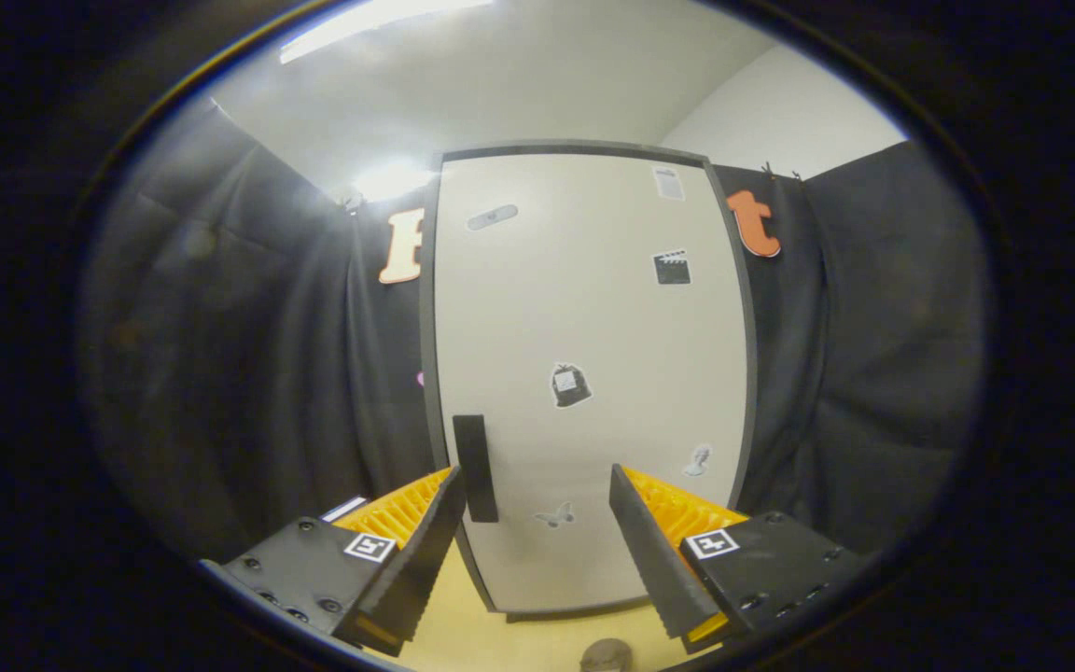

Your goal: Open the shoe cabinet door, grab the shoes and put them into the shoe cabinet, then close the shoe cabinet door.

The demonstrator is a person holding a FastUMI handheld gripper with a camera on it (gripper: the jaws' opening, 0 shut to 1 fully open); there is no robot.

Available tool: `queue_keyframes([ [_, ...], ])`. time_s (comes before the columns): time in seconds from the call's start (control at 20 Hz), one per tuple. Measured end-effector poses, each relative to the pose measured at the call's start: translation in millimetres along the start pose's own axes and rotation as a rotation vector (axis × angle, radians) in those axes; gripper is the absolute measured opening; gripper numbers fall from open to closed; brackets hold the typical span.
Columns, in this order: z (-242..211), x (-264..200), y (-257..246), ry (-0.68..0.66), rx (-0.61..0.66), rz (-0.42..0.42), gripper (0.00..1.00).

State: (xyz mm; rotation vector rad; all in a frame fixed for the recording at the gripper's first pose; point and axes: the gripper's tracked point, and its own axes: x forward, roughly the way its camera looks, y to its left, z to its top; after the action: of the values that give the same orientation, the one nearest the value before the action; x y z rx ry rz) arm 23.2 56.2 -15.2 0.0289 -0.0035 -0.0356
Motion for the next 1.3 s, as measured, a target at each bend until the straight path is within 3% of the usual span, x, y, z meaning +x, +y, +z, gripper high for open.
queue_keyframes([
  [0.4, -23, 48, 42, 0.036, 0.006, 0.022, 0.97],
  [0.7, -43, 103, 52, 0.053, 0.006, -0.011, 0.97],
  [1.15, -65, 136, 51, 0.089, -0.012, -0.067, 0.58],
  [1.25, -68, 141, 57, 0.091, -0.016, -0.058, 0.58],
  [1.3, -66, 135, 56, 0.085, -0.023, -0.06, 0.52],
])
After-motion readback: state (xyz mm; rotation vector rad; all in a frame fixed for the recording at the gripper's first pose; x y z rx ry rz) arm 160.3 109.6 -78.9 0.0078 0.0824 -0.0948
